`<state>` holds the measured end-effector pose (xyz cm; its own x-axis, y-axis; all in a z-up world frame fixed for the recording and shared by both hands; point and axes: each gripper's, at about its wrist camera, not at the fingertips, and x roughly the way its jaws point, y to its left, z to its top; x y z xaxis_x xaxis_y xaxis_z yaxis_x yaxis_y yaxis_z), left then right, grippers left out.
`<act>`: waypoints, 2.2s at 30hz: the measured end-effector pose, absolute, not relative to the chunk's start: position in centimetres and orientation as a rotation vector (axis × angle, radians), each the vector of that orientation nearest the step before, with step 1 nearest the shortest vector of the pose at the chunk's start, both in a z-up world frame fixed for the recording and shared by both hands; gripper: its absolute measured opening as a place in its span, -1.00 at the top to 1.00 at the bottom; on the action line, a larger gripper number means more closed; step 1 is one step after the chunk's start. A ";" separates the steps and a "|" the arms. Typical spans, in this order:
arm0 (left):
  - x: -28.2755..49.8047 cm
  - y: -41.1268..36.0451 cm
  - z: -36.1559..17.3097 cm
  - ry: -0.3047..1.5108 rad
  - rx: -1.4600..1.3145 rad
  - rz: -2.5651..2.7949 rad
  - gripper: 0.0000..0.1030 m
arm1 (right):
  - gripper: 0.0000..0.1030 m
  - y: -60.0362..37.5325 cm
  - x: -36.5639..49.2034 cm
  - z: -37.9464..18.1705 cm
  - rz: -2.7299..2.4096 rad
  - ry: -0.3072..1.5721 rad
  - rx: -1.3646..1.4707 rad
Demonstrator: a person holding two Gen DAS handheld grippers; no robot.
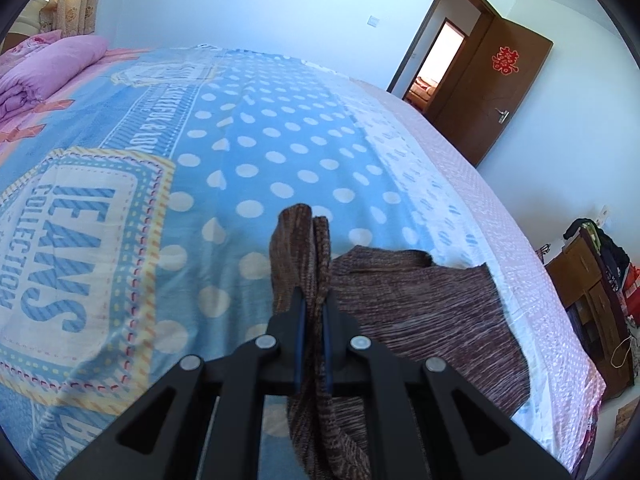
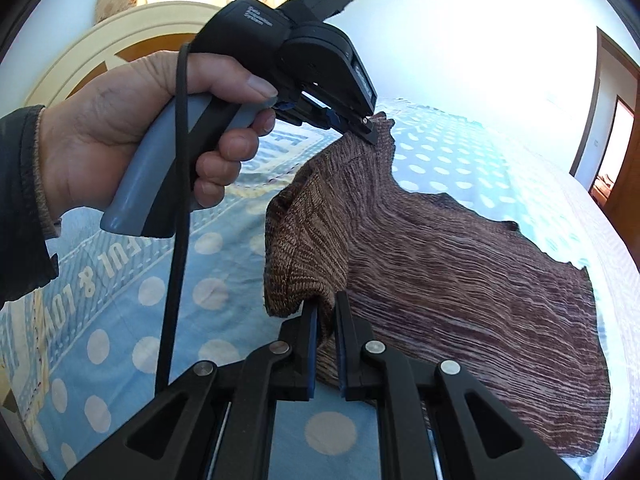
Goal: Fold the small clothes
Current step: 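Lift the held edge and fold it over the sweater with the left gripper, then open the left gripper to release the folded edge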
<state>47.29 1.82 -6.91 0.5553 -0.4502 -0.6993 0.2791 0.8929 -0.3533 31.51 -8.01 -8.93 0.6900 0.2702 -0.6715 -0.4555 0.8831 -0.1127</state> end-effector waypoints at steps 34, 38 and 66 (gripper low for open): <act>46.3 -16.2 -3.8 0.887 -0.200 -0.677 0.87 | 0.93 -25.1 28.1 -5.1 0.299 0.732 0.029; 46.1 -19.0 -4.2 0.901 -0.178 -0.710 0.87 | 0.93 -27.7 27.7 -5.2 0.291 0.760 0.094; 39.3 -24.5 -6.6 0.763 0.093 -0.555 -0.37 | 0.93 -39.0 29.2 -11.3 0.273 0.948 0.531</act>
